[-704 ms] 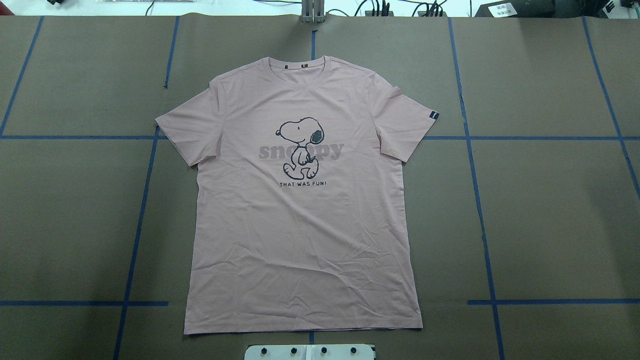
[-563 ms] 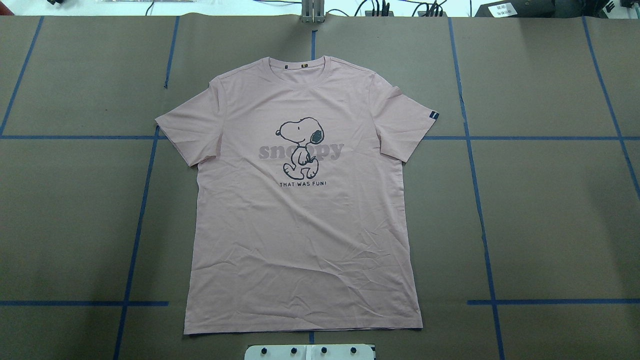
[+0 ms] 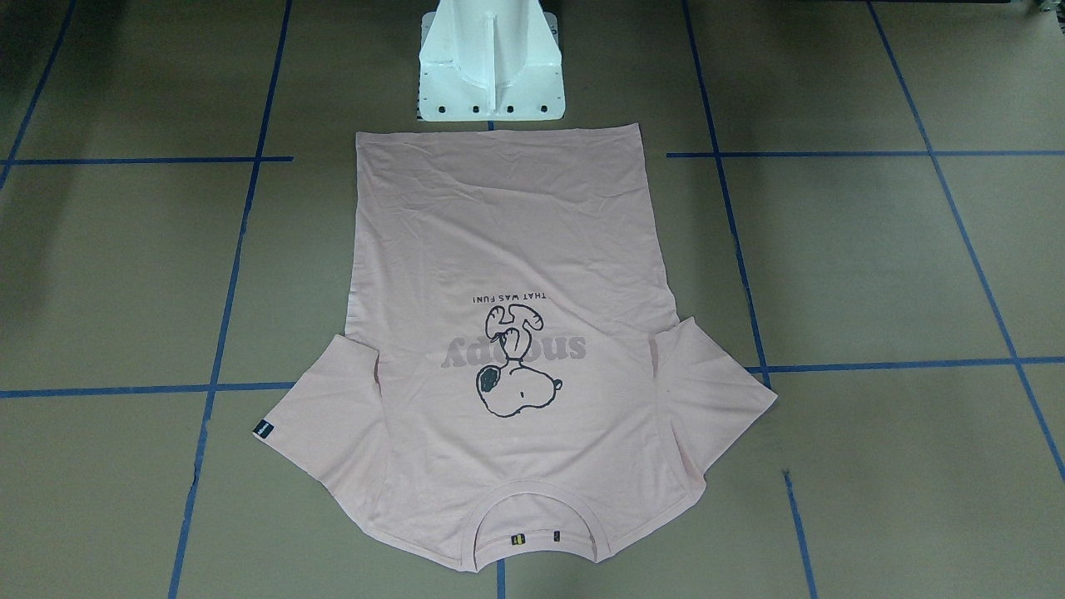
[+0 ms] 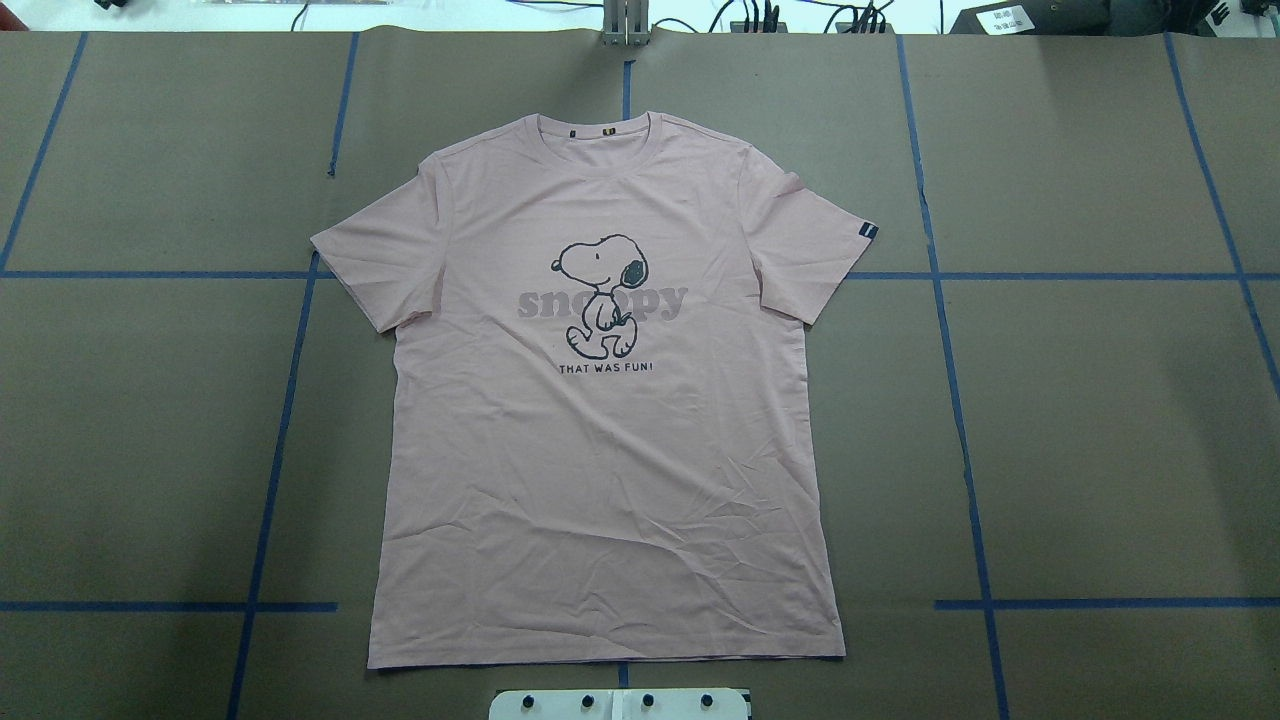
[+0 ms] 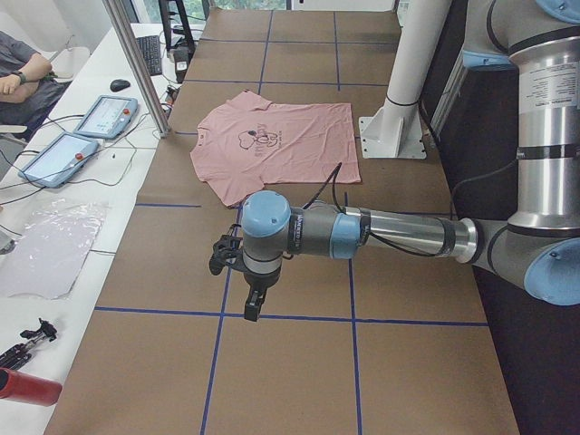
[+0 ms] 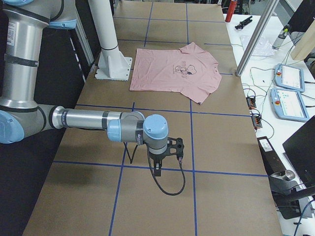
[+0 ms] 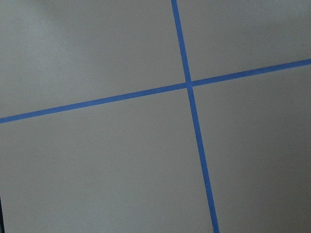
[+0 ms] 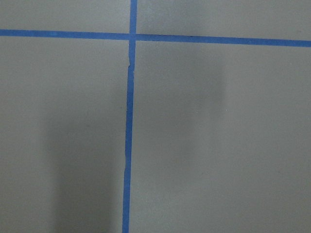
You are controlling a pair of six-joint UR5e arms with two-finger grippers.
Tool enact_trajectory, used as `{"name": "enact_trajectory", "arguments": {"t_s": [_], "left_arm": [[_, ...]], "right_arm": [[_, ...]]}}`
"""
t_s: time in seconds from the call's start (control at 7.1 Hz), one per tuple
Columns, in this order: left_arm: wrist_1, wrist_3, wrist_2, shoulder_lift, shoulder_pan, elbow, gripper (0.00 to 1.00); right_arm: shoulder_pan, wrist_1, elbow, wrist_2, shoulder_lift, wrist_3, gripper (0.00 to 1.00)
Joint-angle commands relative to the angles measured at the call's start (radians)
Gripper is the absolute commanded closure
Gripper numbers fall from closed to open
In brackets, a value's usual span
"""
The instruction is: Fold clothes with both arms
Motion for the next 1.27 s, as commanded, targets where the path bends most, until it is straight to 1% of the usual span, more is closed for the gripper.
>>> {"name": "enact_trajectory", "arguments": {"t_s": [0.0,0.14,0.28,0.42,0.56,0.7,0.84,0.99,1.13], "left_arm": [[-0.097,-0.018,-0.010,-0.038,0.007,0.004,0.00],[-0.125,-0.094,-0.009,-0.098,0.007,0.000,0.00],[-0.250,-0.117,-0.003,-0.135,0.007,0.006,0.00],[-0.450,-0.118,-0.001,-0.137,0.009,0.010,0.00],[-0.573,-0.137,-0.010,-0.175,0.027,0.032,0.00],[-0.579,-0.238,-0.012,-0.289,0.138,0.111,0.00],[-0.608,-0.333,-0.009,-0.395,0.223,0.198,0.00],[-0.675,-0.431,0.000,-0.457,0.336,0.257,0.00],[-0.746,-0.462,0.062,-0.462,0.454,0.283,0.00]], "right_arm": [[-0.053,0.009,0.000,0.000,0.077,-0.006,0.00],[-0.062,0.108,0.000,0.003,0.084,0.006,0.00],[-0.066,0.193,-0.003,0.004,0.088,0.020,0.00],[-0.087,0.200,0.000,0.006,0.136,0.041,0.00],[-0.105,0.198,-0.011,0.023,0.196,0.084,0.00],[-0.137,0.201,-0.046,0.042,0.266,0.189,0.00],[-0.177,0.201,-0.046,0.043,0.305,0.277,0.00],[-0.214,0.204,-0.033,0.044,0.354,0.446,0.00],[-0.289,0.206,-0.033,0.032,0.398,0.544,0.00]]}}
